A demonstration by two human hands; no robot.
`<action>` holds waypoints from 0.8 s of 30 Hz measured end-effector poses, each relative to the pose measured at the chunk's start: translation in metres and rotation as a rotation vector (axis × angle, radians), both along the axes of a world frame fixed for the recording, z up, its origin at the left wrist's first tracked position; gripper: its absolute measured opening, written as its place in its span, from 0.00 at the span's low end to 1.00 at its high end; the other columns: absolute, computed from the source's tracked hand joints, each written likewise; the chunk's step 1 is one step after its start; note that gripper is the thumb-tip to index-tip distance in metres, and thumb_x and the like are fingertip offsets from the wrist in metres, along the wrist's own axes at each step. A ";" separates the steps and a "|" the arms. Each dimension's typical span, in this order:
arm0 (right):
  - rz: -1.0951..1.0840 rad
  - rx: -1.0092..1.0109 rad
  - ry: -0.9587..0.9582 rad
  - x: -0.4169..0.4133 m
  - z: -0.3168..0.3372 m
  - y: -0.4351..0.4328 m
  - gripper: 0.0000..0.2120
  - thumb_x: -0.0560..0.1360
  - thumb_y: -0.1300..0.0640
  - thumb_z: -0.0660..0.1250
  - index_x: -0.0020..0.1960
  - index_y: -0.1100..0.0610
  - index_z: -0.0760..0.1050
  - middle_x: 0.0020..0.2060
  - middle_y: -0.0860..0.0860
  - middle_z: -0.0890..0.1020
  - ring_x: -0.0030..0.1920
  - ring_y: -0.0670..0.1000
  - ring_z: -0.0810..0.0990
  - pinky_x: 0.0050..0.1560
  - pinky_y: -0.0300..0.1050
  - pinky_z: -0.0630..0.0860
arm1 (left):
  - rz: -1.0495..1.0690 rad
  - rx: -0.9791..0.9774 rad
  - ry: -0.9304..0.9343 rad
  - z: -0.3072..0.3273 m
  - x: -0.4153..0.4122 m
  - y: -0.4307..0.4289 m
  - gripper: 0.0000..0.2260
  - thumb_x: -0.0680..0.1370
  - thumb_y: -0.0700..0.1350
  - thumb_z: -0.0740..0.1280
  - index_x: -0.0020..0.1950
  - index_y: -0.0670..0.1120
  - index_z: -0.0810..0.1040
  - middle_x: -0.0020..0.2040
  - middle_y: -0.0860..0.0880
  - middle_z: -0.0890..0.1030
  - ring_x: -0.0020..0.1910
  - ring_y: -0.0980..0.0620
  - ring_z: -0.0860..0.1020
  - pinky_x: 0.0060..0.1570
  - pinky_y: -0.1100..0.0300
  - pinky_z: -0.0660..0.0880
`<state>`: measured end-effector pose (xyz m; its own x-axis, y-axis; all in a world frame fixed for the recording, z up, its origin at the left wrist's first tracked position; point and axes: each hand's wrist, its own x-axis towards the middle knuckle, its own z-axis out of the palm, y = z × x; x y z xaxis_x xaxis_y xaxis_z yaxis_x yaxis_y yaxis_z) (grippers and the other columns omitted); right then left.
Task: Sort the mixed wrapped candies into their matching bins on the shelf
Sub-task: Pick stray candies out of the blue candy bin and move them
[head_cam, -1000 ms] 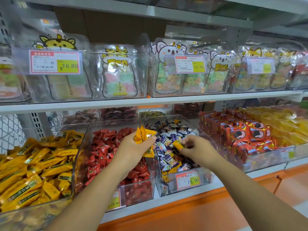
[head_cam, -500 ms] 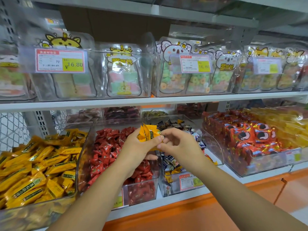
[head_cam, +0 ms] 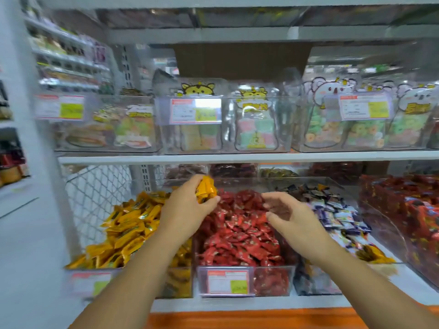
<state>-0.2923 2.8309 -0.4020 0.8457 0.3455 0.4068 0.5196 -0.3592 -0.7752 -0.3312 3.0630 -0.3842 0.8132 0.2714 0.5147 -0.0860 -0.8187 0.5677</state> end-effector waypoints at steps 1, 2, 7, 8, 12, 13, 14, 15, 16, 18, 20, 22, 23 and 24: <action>-0.005 -0.046 -0.002 0.002 -0.001 0.004 0.16 0.76 0.60 0.67 0.57 0.41 0.74 0.50 0.43 0.80 0.52 0.41 0.78 0.57 0.40 0.74 | 0.075 0.017 0.011 -0.003 0.000 0.014 0.24 0.74 0.59 0.69 0.66 0.54 0.70 0.52 0.50 0.81 0.49 0.46 0.78 0.40 0.55 0.69; -0.015 -0.090 -0.007 0.005 -0.003 0.007 0.16 0.76 0.59 0.67 0.58 0.41 0.74 0.51 0.42 0.80 0.53 0.41 0.77 0.58 0.42 0.74 | 0.135 0.014 0.020 -0.008 0.000 0.029 0.25 0.74 0.58 0.69 0.68 0.52 0.70 0.54 0.50 0.80 0.52 0.46 0.78 0.41 0.56 0.69; -0.081 -0.092 -0.120 0.008 0.009 0.017 0.16 0.74 0.61 0.69 0.55 0.42 0.76 0.51 0.43 0.81 0.53 0.44 0.79 0.61 0.47 0.74 | 0.169 -0.078 0.091 -0.029 -0.005 0.070 0.33 0.72 0.58 0.72 0.74 0.52 0.64 0.67 0.48 0.74 0.65 0.45 0.72 0.60 0.47 0.73; -0.100 -0.068 -0.126 0.006 0.012 0.016 0.16 0.74 0.62 0.68 0.55 0.43 0.76 0.50 0.42 0.82 0.52 0.43 0.79 0.60 0.44 0.74 | 0.159 -0.083 0.098 -0.031 -0.006 0.071 0.34 0.72 0.58 0.72 0.74 0.54 0.63 0.68 0.49 0.73 0.66 0.46 0.71 0.61 0.48 0.72; -0.199 -0.056 -0.144 -0.015 0.004 0.000 0.14 0.76 0.60 0.66 0.57 0.44 0.76 0.51 0.39 0.80 0.52 0.39 0.77 0.54 0.37 0.70 | 0.130 -0.080 0.119 -0.033 -0.006 0.063 0.37 0.69 0.62 0.73 0.74 0.56 0.63 0.69 0.48 0.71 0.69 0.46 0.67 0.63 0.49 0.69; -0.222 -0.059 -0.131 -0.020 -0.002 -0.005 0.13 0.77 0.60 0.66 0.58 0.45 0.76 0.52 0.39 0.79 0.53 0.39 0.76 0.55 0.38 0.70 | 0.133 -0.042 0.119 -0.031 -0.005 0.057 0.37 0.69 0.63 0.72 0.74 0.56 0.63 0.69 0.47 0.72 0.69 0.46 0.66 0.64 0.48 0.69; -0.248 -0.054 -0.110 -0.023 -0.006 -0.010 0.13 0.78 0.60 0.65 0.58 0.46 0.76 0.53 0.40 0.79 0.54 0.41 0.76 0.56 0.39 0.71 | 0.134 0.006 0.120 -0.029 -0.004 0.051 0.36 0.69 0.63 0.72 0.74 0.55 0.64 0.69 0.47 0.72 0.69 0.45 0.66 0.65 0.47 0.69; -0.278 -0.045 -0.088 -0.025 -0.009 -0.016 0.13 0.78 0.60 0.64 0.60 0.47 0.76 0.54 0.42 0.79 0.55 0.43 0.76 0.57 0.41 0.71 | 0.127 0.061 0.111 -0.027 -0.003 0.043 0.36 0.70 0.63 0.71 0.74 0.54 0.65 0.70 0.47 0.72 0.69 0.45 0.66 0.66 0.47 0.68; -0.307 -0.034 -0.067 -0.027 -0.010 -0.022 0.13 0.79 0.60 0.63 0.61 0.48 0.76 0.55 0.43 0.79 0.55 0.44 0.76 0.56 0.42 0.72 | 0.113 0.120 0.086 -0.026 -0.002 0.034 0.36 0.70 0.64 0.70 0.74 0.53 0.65 0.69 0.48 0.72 0.69 0.45 0.66 0.66 0.48 0.67; -0.374 -0.009 -0.038 -0.031 -0.010 -0.035 0.14 0.80 0.60 0.60 0.63 0.49 0.75 0.56 0.45 0.79 0.53 0.46 0.77 0.53 0.43 0.73 | 0.047 0.218 0.004 -0.024 0.000 0.016 0.34 0.71 0.63 0.70 0.72 0.52 0.68 0.68 0.49 0.73 0.68 0.46 0.68 0.66 0.49 0.66; -0.444 -0.008 -0.017 -0.036 -0.010 -0.049 0.16 0.81 0.62 0.57 0.65 0.49 0.74 0.57 0.47 0.79 0.47 0.46 0.76 0.46 0.40 0.71 | -0.051 0.236 -0.063 -0.023 0.002 -0.002 0.31 0.72 0.60 0.71 0.72 0.51 0.69 0.67 0.49 0.74 0.67 0.47 0.69 0.66 0.52 0.65; -0.495 -0.072 0.022 -0.041 -0.011 -0.063 0.18 0.82 0.64 0.55 0.66 0.52 0.73 0.60 0.49 0.78 0.49 0.48 0.77 0.47 0.44 0.73 | -0.152 0.212 -0.089 -0.022 0.004 -0.025 0.29 0.73 0.57 0.71 0.71 0.52 0.70 0.68 0.51 0.74 0.68 0.49 0.69 0.68 0.54 0.64; -0.499 -0.119 0.060 -0.041 -0.012 -0.069 0.18 0.82 0.65 0.54 0.67 0.53 0.73 0.62 0.50 0.78 0.54 0.51 0.77 0.53 0.48 0.74 | -0.197 0.203 -0.089 -0.022 0.005 -0.036 0.28 0.73 0.57 0.71 0.71 0.52 0.70 0.68 0.52 0.73 0.68 0.51 0.68 0.68 0.56 0.63; -0.492 -0.176 0.098 -0.040 -0.013 -0.073 0.18 0.82 0.66 0.54 0.67 0.54 0.73 0.64 0.51 0.77 0.59 0.52 0.76 0.59 0.50 0.73 | -0.239 0.199 -0.081 -0.023 0.006 -0.047 0.27 0.73 0.57 0.70 0.70 0.53 0.71 0.69 0.53 0.73 0.69 0.52 0.68 0.69 0.57 0.62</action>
